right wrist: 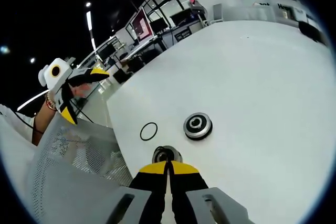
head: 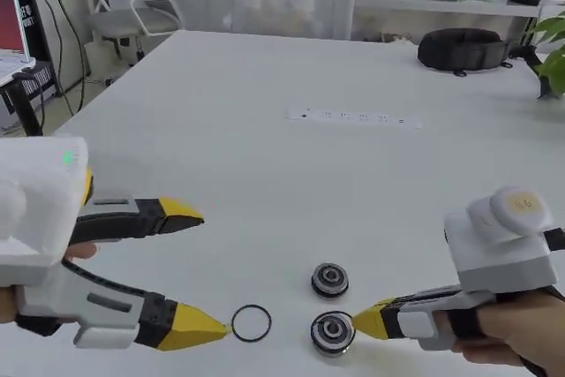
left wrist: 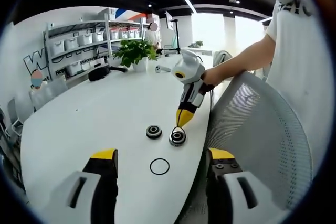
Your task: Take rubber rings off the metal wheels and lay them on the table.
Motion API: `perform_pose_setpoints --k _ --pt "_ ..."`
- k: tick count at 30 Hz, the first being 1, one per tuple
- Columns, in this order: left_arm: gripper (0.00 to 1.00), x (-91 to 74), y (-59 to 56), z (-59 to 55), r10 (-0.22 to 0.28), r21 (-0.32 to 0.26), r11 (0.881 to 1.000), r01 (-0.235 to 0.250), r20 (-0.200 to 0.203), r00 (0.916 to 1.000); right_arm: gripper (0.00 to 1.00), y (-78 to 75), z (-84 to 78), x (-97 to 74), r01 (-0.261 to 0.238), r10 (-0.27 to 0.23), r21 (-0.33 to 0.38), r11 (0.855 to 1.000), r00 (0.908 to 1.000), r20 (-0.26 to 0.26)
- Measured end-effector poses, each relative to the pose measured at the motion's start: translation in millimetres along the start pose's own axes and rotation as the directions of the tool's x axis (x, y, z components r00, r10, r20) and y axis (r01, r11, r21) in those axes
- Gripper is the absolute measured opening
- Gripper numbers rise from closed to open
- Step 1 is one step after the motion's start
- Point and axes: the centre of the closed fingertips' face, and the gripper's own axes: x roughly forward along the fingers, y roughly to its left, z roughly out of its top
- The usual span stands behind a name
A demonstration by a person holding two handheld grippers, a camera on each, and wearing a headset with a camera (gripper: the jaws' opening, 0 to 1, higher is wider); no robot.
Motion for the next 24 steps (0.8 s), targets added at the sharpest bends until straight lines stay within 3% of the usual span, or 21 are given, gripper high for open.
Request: perform_pose_setpoints --k 5,11,18,24 --pt "0.66 -4.9 -0.4 -14.1 0.03 -0.046 0.998 -0.03 -0.006 0.9995 0.0 0.1 0.2 -1.3 -0.002 0.002 0.004 1.0 1.0 0.004" --pt "0.66 -0.7 -0.7 -16.9 0.059 -0.101 0.993 -0.056 0.028 0.9979 0.0 2.3 1.2 -2.6 -0.007 0.007 0.01 1.0 0.9999 0.012" --pt "0.67 6.1 -10.0 -24.4 0.041 -0.118 0.992 -0.039 0.017 0.999 0.0 4.8 3.7 -4.8 -0.009 0.009 0.01 1.0 0.9997 0.024" --pt "0.68 4.7 -8.0 -23.9 0.055 -0.138 0.989 -0.05 0.032 0.998 0.0 5.7 8.8 -8.2 -0.009 0.008 0.022 1.0 0.9987 0.05"
